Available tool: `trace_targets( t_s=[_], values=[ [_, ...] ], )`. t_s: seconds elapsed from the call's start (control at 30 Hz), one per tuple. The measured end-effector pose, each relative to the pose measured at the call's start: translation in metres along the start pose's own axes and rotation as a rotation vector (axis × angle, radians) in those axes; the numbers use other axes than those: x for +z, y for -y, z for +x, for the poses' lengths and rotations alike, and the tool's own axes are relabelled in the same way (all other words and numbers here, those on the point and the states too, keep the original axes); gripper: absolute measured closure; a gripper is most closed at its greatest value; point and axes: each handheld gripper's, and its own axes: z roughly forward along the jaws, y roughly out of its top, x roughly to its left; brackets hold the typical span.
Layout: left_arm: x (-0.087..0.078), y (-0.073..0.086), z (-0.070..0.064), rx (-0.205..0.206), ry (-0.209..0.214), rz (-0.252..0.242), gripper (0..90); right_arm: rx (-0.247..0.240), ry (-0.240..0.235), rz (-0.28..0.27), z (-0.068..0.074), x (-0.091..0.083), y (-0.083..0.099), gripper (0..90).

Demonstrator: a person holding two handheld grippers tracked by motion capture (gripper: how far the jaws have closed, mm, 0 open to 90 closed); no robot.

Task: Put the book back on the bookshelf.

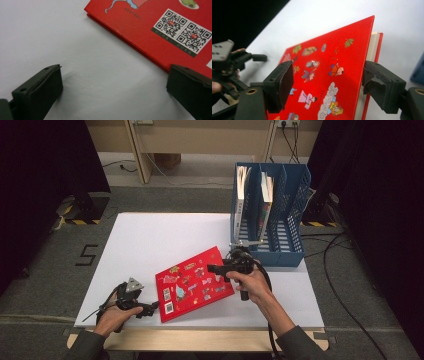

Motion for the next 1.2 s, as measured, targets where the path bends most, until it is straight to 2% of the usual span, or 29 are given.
trace_targets(
  t_s=[0.1, 0.17, 0.2, 0.33, 0.4, 0.5, 0.67, 0.87, 1.2],
  values=[
    [-0.001, 0.001, -0.004, -0.007, -0.021, -0.006, 0.0, -0.043, 0.011, 0.004, 0.014, -0.003, -0.013, 27.8],
    [-0.001, 0.001, -0.005, -0.010, -0.028, -0.007, 0.0, -0.089, 0.016, 0.016, 0.023, -0.005, -0.022, 27.9],
    [-0.001, 0.000, -0.006, -0.008, -0.034, -0.009, 0.0, -0.091, 0.012, 0.013, 0.027, -0.006, -0.026, 28.7],
    [-0.001, -0.001, -0.013, 0.019, -0.063, -0.016, 0.0, -0.150, -0.005, 0.025, 0.048, -0.010, -0.042, 31.1],
    [0.001, -0.003, -0.017, 0.017, -0.063, -0.023, 0.2, -0.166, -0.012, 0.034, 0.060, -0.013, -0.052, 32.2],
    [0.005, -0.006, -0.025, 0.021, -0.042, -0.029, 1.1, -0.213, -0.018, 0.048, 0.079, -0.017, -0.065, 33.2],
    [0.010, -0.009, -0.031, 0.027, -0.040, -0.038, 0.0, -0.313, -0.002, 0.093, 0.108, -0.021, -0.079, 33.6],
    [0.011, -0.010, -0.032, 0.019, -0.041, -0.040, 0.0, -0.364, -0.010, 0.109, 0.127, -0.021, -0.083, 33.2],
    [0.017, -0.015, -0.037, 0.014, -0.036, -0.046, 0.0, -0.379, -0.046, 0.109, 0.144, -0.023, -0.087, 32.5]
  ],
)
